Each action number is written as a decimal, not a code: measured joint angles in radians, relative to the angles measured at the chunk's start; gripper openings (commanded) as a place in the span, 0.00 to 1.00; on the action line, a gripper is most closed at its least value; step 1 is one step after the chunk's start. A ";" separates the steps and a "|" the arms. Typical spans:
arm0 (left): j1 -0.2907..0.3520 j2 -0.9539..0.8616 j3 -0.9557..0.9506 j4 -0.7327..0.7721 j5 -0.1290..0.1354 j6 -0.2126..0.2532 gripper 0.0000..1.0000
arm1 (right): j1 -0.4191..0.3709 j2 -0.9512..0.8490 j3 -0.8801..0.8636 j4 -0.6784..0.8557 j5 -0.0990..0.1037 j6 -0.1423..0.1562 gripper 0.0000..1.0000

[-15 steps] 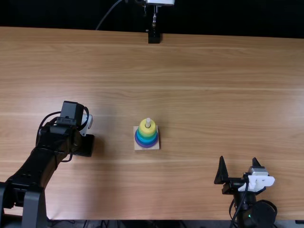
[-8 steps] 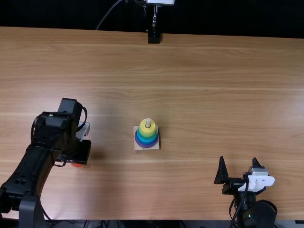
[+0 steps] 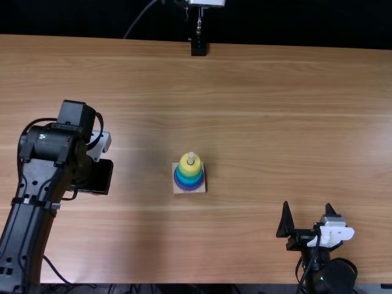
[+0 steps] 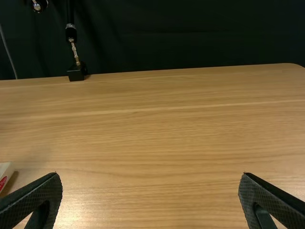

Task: Build the Hanoi tower: stack the rings onto the peg from bottom to top in this color order: purple, dark blue, light blue, dark green, light green, yellow, orange.

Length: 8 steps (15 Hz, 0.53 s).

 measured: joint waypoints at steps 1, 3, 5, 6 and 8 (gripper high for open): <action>-0.023 0.000 0.048 -0.011 0.003 -0.023 0.01 | 0.000 0.000 0.000 0.000 0.000 0.000 1.00; -0.079 0.000 0.101 -0.014 0.012 -0.049 0.01 | 0.000 0.000 0.000 0.000 0.000 0.000 1.00; -0.148 0.001 0.147 -0.014 0.016 -0.063 0.01 | 0.000 0.000 0.000 0.000 0.000 0.000 1.00; -0.177 0.008 0.169 -0.015 0.018 -0.077 0.01 | 0.000 0.000 0.000 0.000 0.000 0.000 1.00; -0.222 0.060 0.229 -0.011 0.018 -0.115 0.01 | 0.000 0.000 0.000 0.000 0.000 0.000 1.00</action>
